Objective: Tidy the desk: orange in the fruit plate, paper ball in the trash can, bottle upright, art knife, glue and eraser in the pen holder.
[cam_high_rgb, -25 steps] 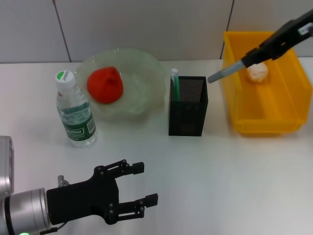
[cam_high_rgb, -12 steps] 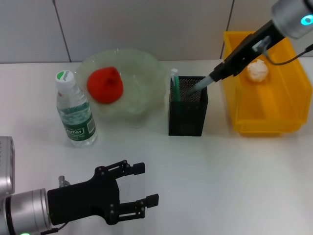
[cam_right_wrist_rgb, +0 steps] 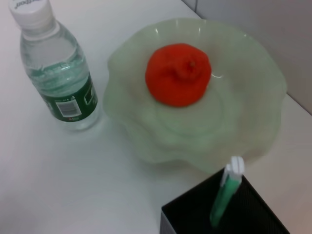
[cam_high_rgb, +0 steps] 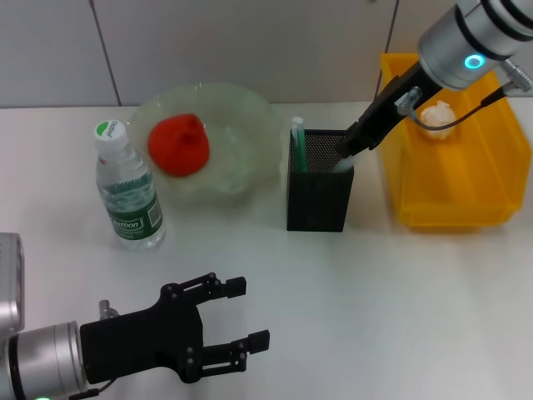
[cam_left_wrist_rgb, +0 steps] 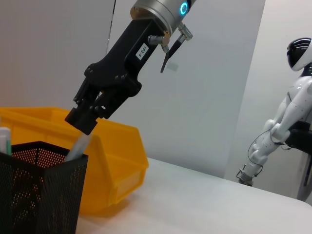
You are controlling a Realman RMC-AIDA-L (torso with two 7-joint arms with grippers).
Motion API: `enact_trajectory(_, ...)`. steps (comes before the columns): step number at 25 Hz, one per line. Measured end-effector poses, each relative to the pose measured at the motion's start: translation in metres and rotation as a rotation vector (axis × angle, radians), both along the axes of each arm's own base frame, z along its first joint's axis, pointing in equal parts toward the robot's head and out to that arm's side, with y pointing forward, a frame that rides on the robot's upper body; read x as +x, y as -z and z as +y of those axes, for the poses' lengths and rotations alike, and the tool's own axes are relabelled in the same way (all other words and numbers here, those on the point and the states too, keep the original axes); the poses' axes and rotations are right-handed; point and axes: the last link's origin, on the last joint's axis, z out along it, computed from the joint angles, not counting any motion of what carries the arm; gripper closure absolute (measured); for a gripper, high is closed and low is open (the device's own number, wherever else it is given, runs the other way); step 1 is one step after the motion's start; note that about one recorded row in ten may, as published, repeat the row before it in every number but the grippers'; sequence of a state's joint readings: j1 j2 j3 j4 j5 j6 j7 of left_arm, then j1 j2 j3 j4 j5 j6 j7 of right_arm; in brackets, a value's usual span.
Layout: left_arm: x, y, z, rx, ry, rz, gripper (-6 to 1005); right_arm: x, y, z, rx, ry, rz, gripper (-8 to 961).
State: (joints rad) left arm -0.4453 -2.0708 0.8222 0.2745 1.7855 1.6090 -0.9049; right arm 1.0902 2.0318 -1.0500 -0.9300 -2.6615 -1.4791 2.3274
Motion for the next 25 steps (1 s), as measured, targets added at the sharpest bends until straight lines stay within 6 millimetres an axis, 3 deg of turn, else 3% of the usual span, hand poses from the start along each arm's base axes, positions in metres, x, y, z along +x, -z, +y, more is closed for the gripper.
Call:
enact_trajectory(6, 0.0, 0.0, -0.001, -0.002, 0.0, 0.001, 192, -0.001, 0.002, 0.0, 0.034, -0.016, 0.028, 752)
enact_trajectory(8, -0.001, 0.0, -0.001, -0.003, 0.001, 0.0, 192, 0.0, 0.0, -0.001, 0.049, -0.022, 0.042, 556)
enact_trajectory(13, 0.0, 0.0, 0.0, -0.004, 0.0, 0.001, 192, 0.003, -0.015, -0.009, 0.124, -0.095, 0.199, 369)
enact_trajectory(17, 0.0, 0.0, 0.0, -0.006, 0.002, -0.001, 192, 0.005, -0.031, -0.026, 0.139, -0.191, 0.418, 230)
enact_trajectory(19, 0.001, -0.001, 0.001, -0.008, 0.005, -0.003, 192, 0.022, -0.045, -0.042, 0.164, -0.266, 0.598, 163)
enact_trajectory(21, 0.002, -0.001, 0.001, -0.009, 0.006, -0.004, 192, 0.031, -0.047, -0.048, 0.171, -0.293, 0.663, 163)
enact_trajectory(23, 0.003, -0.001, 0.001, -0.01, 0.009, -0.005, 192, 0.05, -0.049, -0.062, 0.177, -0.336, 0.78, 163)
enact_trajectory(24, 0.004, -0.001, 0.002, -0.012, 0.012, -0.006, 192, 0.072, -0.044, -0.074, 0.174, -0.345, 0.869, 163)
enact_trajectory(25, 0.004, -0.001, 0.002, -0.012, 0.012, -0.006, 192, 0.072, -0.044, -0.074, 0.174, -0.345, 0.869, 163)
